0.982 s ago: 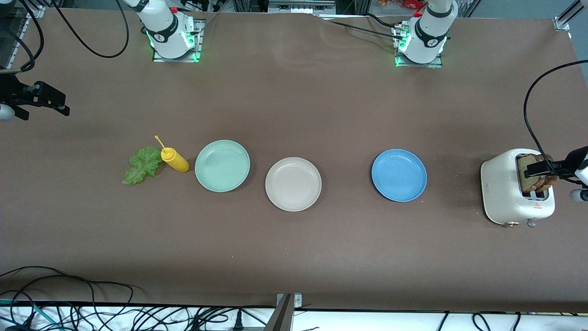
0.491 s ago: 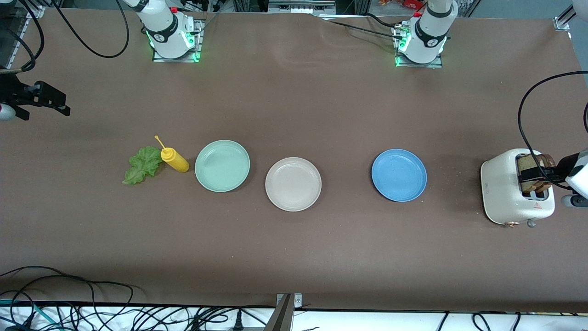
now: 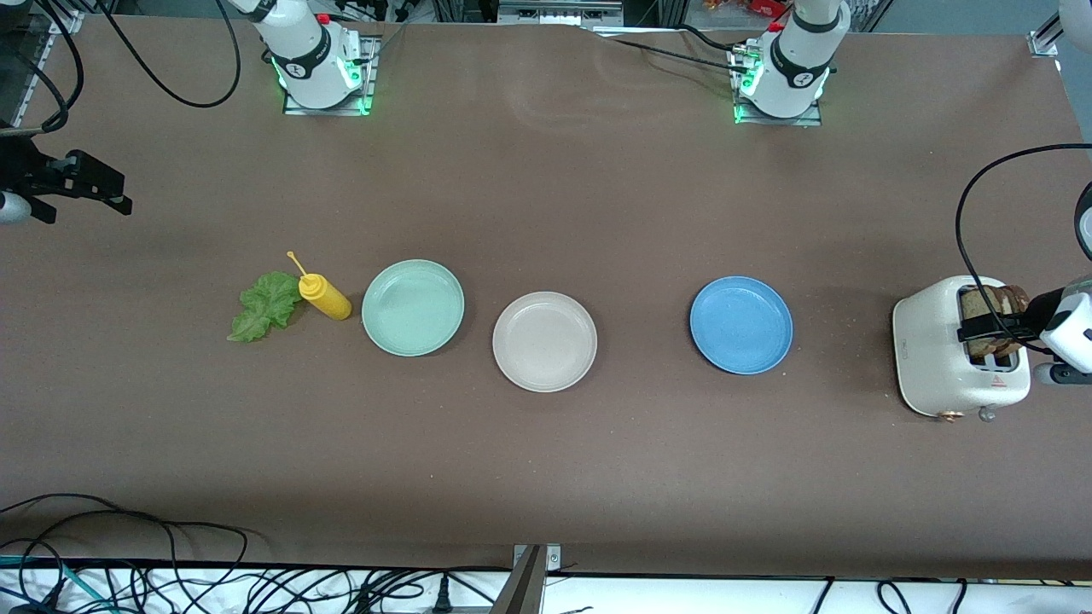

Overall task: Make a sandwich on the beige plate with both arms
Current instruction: 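Move the left gripper over the toaster and lower onto a bread slice, then grasp the bread slice with the left gripper and lift it out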

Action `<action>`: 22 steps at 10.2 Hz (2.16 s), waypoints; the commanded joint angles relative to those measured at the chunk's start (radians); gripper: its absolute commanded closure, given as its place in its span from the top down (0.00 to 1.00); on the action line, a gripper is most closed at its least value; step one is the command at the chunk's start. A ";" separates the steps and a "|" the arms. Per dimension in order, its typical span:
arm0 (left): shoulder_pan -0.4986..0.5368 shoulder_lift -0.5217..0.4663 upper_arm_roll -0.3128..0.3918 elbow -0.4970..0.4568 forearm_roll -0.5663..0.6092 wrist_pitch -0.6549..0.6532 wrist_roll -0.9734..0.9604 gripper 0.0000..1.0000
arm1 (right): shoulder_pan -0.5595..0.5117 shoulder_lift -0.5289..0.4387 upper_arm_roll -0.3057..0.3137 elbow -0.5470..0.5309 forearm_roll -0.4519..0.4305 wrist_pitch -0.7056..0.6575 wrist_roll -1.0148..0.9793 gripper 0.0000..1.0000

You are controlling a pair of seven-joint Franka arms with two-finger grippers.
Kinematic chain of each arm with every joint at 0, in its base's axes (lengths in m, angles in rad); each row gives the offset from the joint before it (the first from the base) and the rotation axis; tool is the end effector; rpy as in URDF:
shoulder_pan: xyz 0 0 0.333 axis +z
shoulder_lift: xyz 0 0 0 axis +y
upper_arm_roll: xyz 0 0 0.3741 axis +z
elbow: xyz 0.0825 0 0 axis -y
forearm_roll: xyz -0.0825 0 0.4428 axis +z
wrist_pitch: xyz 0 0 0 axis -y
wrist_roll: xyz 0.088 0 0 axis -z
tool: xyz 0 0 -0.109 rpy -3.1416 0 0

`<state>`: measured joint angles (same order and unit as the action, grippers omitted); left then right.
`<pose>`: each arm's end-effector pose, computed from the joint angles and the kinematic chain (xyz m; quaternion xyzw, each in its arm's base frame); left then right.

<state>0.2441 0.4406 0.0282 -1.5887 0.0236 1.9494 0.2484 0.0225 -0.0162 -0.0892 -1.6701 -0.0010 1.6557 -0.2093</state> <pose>0.7196 0.1997 0.3987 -0.9990 -0.0060 0.0429 0.0060 0.6114 -0.0414 0.6450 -0.9975 -0.0713 -0.0009 0.0001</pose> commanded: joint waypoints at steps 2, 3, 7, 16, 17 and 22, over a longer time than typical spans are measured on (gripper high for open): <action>0.009 -0.020 -0.008 -0.033 0.009 0.019 0.019 1.00 | -0.003 0.010 0.000 0.027 0.018 -0.019 -0.015 1.00; 0.009 -0.023 -0.008 -0.043 0.007 0.019 0.019 1.00 | -0.003 0.010 -0.001 0.027 0.018 -0.019 -0.015 1.00; 0.011 -0.048 -0.008 -0.083 0.015 0.020 0.020 0.98 | -0.003 0.010 0.000 0.029 0.018 -0.019 -0.016 1.00; 0.026 -0.043 -0.007 -0.086 0.081 0.003 0.055 0.09 | -0.004 0.010 -0.003 0.027 0.018 -0.020 -0.018 1.00; 0.026 -0.045 -0.008 -0.083 0.111 0.003 0.055 0.09 | -0.004 0.010 -0.003 0.026 0.016 -0.021 -0.018 1.00; 0.024 -0.052 -0.013 -0.047 0.116 -0.020 0.078 0.05 | -0.003 0.010 0.000 0.027 0.016 -0.036 -0.019 1.00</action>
<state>0.2633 0.4071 0.0227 -1.6434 0.1114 1.9517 0.3052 0.0222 -0.0161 -0.0894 -1.6696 -0.0009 1.6524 -0.2103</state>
